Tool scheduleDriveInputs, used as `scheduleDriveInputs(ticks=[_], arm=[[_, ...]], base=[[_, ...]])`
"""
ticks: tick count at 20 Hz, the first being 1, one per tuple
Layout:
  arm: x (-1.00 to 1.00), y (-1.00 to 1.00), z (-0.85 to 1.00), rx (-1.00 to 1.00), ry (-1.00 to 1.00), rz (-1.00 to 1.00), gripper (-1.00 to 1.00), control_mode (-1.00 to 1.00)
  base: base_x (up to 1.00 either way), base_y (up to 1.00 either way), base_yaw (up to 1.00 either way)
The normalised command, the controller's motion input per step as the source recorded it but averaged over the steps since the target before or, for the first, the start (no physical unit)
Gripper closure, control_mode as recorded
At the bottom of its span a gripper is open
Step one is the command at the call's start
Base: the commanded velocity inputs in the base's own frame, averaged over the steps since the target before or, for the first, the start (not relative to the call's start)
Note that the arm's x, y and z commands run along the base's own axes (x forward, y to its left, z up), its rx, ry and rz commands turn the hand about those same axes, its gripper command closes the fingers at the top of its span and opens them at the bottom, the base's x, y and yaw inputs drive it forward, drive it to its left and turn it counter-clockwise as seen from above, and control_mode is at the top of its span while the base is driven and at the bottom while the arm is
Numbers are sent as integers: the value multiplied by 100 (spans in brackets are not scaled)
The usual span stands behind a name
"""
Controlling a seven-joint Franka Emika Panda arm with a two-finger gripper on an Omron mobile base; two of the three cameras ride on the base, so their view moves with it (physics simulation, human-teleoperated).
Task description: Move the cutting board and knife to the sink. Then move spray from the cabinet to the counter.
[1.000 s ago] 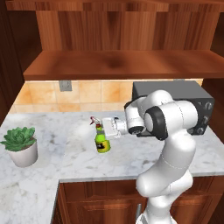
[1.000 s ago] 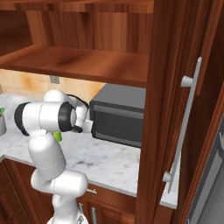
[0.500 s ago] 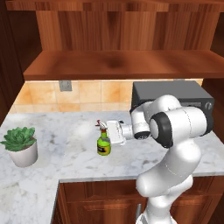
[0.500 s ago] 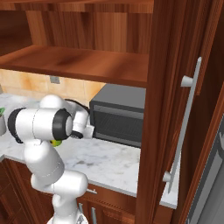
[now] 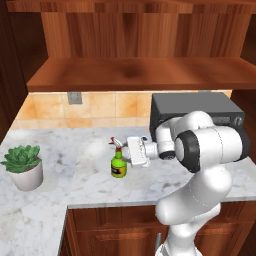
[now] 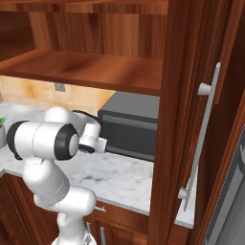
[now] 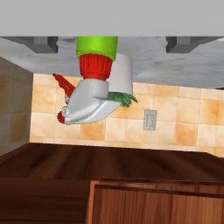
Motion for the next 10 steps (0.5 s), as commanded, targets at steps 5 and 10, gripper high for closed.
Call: scheduleDriveInputs(ticks=[5, 10], arm=[[-12, -31, 10, 0, -3, -1, -100, -100], [-55, -15, 71, -4, -17, 0, -100, -100]], base=[[0, 0, 0], [0, 0, 0]])
